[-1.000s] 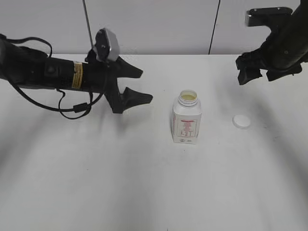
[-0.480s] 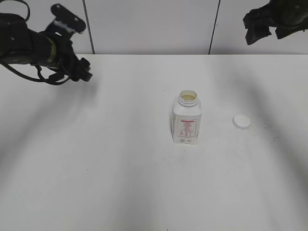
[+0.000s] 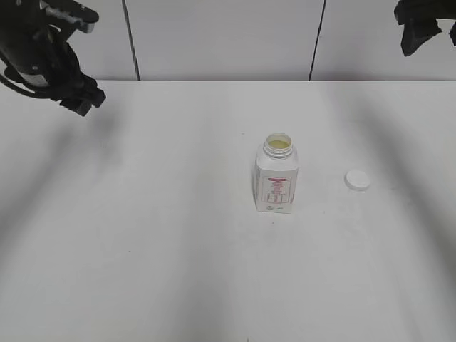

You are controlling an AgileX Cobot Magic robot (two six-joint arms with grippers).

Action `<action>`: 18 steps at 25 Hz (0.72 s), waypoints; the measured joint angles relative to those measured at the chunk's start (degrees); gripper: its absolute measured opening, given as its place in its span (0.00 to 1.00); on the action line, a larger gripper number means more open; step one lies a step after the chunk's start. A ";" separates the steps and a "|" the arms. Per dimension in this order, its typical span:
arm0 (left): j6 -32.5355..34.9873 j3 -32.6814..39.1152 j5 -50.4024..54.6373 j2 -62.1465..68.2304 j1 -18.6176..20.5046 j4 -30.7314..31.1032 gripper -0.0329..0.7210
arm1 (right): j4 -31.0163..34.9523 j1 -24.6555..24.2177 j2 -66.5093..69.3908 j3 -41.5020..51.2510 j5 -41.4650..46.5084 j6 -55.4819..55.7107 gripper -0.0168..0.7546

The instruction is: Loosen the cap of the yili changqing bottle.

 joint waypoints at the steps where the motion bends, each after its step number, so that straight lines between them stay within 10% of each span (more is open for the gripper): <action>1: 1.61 -2.04 3.04 0.00 0.26 -2.95 0.70 | 1.52 -0.76 0.00 -0.25 1.30 -0.46 0.78; 18: 3.85 -13.12 26.84 -3.38 11.54 -18.17 0.70 | 11.07 -7.65 -2.69 -0.75 10.01 -10.23 0.78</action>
